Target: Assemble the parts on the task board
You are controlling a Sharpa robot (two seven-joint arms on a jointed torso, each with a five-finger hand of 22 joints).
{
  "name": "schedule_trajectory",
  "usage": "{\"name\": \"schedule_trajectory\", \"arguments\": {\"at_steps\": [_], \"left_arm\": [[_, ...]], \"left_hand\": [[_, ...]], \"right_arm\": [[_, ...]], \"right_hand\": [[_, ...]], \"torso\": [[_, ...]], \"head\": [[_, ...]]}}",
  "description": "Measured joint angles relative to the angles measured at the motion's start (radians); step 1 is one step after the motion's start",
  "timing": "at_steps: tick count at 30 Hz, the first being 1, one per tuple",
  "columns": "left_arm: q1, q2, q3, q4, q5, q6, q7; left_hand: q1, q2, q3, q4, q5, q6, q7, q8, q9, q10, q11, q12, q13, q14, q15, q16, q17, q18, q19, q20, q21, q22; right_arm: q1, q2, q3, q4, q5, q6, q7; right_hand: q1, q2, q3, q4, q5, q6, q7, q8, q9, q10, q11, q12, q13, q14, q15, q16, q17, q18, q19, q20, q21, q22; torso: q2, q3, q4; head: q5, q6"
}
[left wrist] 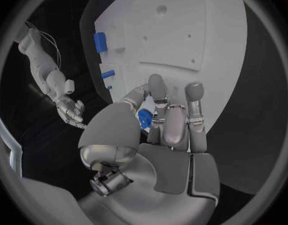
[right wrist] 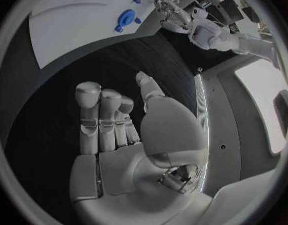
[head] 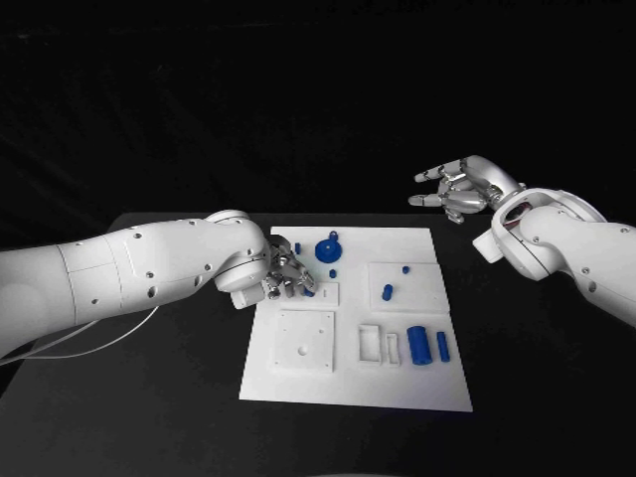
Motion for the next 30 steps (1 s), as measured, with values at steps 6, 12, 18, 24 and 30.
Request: {"name": "schedule_trajectory", "arguments": {"at_steps": [6, 12, 18, 24, 30], "left_arm": [[0.000, 0.003, 0.000, -0.003, -0.007, 0.000, 0.000], [0.000, 0.008, 0.000, -0.005, -0.017, 0.000, 0.000], [0.000, 0.016, -0.001, -0.007, -0.036, 0.006, -0.002], [-0.003, 0.026, 0.001, -0.003, -0.060, 0.020, -0.001], [-0.003, 0.028, 0.002, -0.001, -0.088, 0.029, 0.003]], "left_hand": [[0.000, 0.000, -0.001, 0.001, -0.002, 0.000, 0.000, 0.000, 0.015, 0.000, 0.000, 0.000, -0.001, 0.000, 0.000, 0.000, 0.000, 0.000, 0.000, 0.000, 0.000, 0.000], [0.000, 0.000, 0.000, 0.000, -0.004, 0.000, 0.000, 0.000, 0.043, 0.000, 0.000, 0.000, -0.003, 0.000, 0.000, 0.000, 0.000, 0.000, -0.004, 0.004, 0.000, 0.000], [0.006, -0.006, 0.001, -0.007, -0.005, 0.011, 0.011, 0.000, 0.288, 0.010, 0.009, 0.000, -0.004, 0.001, 0.001, 0.000, -0.002, 0.000, 0.000, 0.007, 0.000, 0.000], [0.019, 0.005, -0.001, -0.010, 0.006, 0.031, 0.019, 0.005, 0.554, 0.025, 0.024, 0.000, -0.005, 0.000, 0.004, 0.000, -0.002, 0.000, 0.000, 0.007, 0.000, 0.000], [0.019, 0.005, -0.001, -0.010, 0.006, 0.032, 0.019, 0.004, 0.553, 0.025, 0.025, 0.000, -0.006, 0.000, 0.004, 0.000, -0.002, 0.000, -0.001, 0.008, 0.000, 0.000]], "right_arm": [[0.000, 0.000, 0.000, -0.001, 0.000, 0.001, 0.000], [0.000, 0.001, 0.000, -0.001, 0.000, 0.002, -0.001], [0.000, 0.002, 0.000, -0.002, 0.000, 0.003, -0.001], [0.000, 0.002, 0.000, -0.002, 0.000, 0.005, -0.002], [-0.001, 0.003, 0.000, -0.002, 0.000, 0.006, -0.002]], "right_hand": [[0.000, 0.000, 0.000, 0.000, 0.004, 0.000, 0.000, 0.000, 0.000, 0.000, 0.000, 0.000, 0.000, 0.000, 0.000, 0.000, 0.000, 0.000, 0.000, 0.000, 0.000, 0.000], [0.000, 0.000, 0.000, 0.000, 0.004, 0.000, 0.000, 0.000, 0.000, 0.000, 0.000, 0.000, 0.000, 0.000, 0.000, 0.000, 0.000, 0.000, 0.000, 0.000, 0.000, 0.000], [0.000, 0.000, 0.000, 0.000, 0.004, 0.000, 0.000, 0.000, 0.000, 0.000, 0.000, 0.000, 0.000, 0.000, 0.000, 0.000, 0.000, 0.000, 0.000, 0.000, 0.000, 0.000], [0.000, 0.000, 0.000, 0.000, 0.004, 0.000, 0.000, 0.000, 0.000, 0.000, 0.000, 0.000, 0.000, 0.000, 0.000, 0.000, 0.000, 0.000, 0.000, 0.000, 0.000, 0.000], [0.000, 0.000, 0.000, 0.000, 0.004, 0.000, 0.000, 0.000, 0.000, 0.000, 0.000, 0.000, 0.000, 0.000, 0.000, 0.000, 0.000, 0.000, 0.000, 0.000, 0.000, 0.000]], "torso": [[0.000, 0.0001, 0.0001], [0.000, 0.0001, 0.0001], [0.000, 0.0001, 0.0002], [0.000, 0.0002, -0.0002], [0.000, 0.0002, -0.0002]], "head": [[-0.001, -0.001], [-0.001, -0.001], [-0.002, -0.001], [-0.004, -0.003], [-0.006, -0.004]]}}
